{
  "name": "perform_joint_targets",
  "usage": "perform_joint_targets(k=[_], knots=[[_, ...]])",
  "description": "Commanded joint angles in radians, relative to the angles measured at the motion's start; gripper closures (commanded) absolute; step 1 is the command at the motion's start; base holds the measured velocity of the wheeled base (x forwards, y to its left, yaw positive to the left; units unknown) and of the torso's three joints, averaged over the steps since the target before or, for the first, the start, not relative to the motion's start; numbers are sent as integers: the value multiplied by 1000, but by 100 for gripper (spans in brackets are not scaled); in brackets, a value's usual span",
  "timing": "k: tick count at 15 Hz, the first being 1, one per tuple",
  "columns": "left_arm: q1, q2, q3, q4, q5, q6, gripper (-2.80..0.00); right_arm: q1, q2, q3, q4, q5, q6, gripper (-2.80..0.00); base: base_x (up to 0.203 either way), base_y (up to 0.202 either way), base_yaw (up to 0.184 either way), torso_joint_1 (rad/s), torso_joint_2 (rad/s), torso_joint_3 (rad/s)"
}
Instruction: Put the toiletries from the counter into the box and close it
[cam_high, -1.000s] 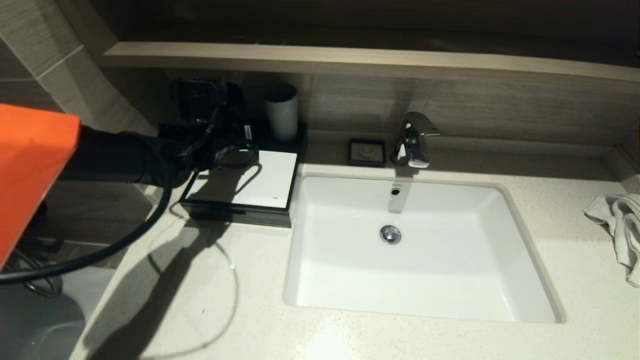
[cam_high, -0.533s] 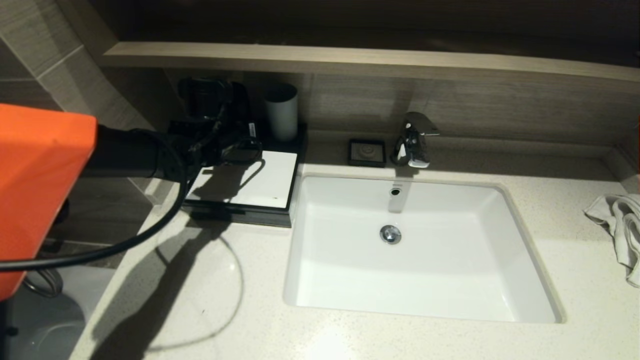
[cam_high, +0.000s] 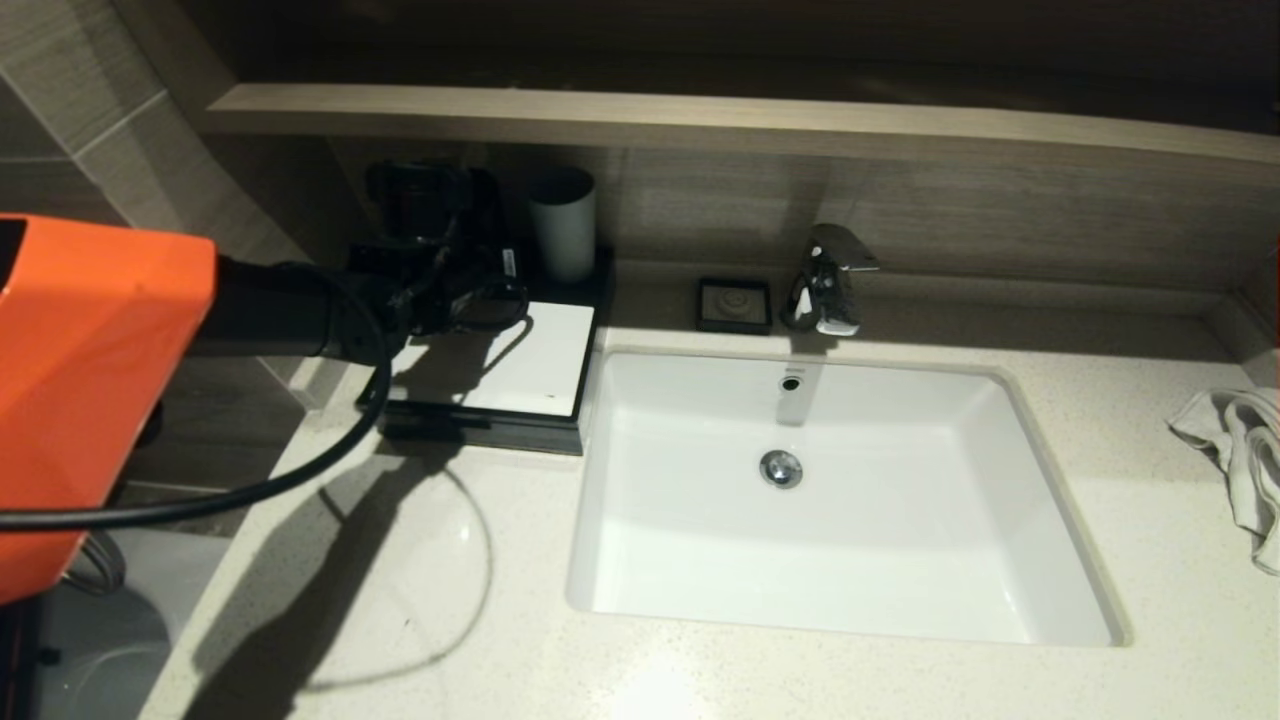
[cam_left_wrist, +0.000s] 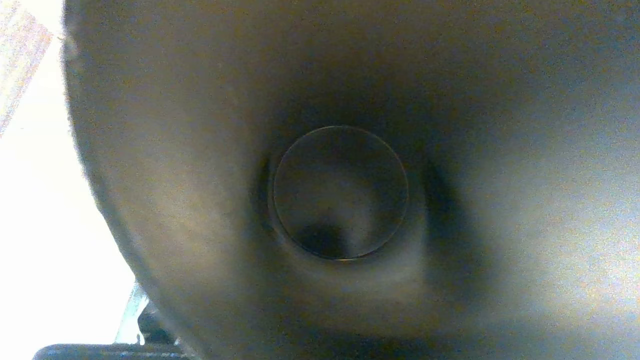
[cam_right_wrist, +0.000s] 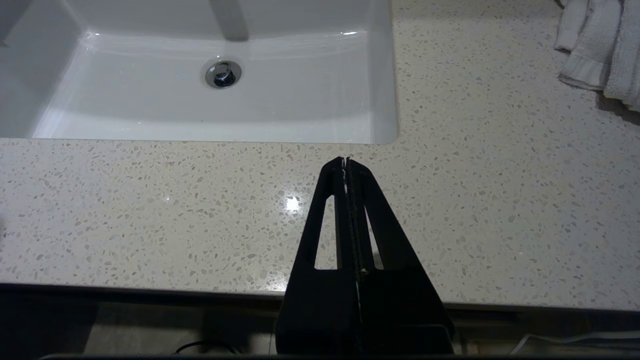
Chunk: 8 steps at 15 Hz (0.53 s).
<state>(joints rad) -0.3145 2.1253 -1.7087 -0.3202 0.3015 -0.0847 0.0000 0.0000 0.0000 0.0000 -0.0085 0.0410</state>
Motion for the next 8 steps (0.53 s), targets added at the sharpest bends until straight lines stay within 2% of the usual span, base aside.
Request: perform_joint_targets(k=[1,4,5,8], knots=[[0,5,0,-2,2,-1,0,0,0,0,0,0,0,0,0,0,0,0,0,0],[0,7,0,-3,2,0,0,0,0,0,0,1,0,0,0,0,0,0,0,0],[0,5,-2,-3,2,2,-280,0,0,0,0,-1,0,0,0,0,0,0,0,0],[2,4,-2,-7,2,11,-280,0,0,0,0,-1,0,0,0,0,0,0,0,0]])
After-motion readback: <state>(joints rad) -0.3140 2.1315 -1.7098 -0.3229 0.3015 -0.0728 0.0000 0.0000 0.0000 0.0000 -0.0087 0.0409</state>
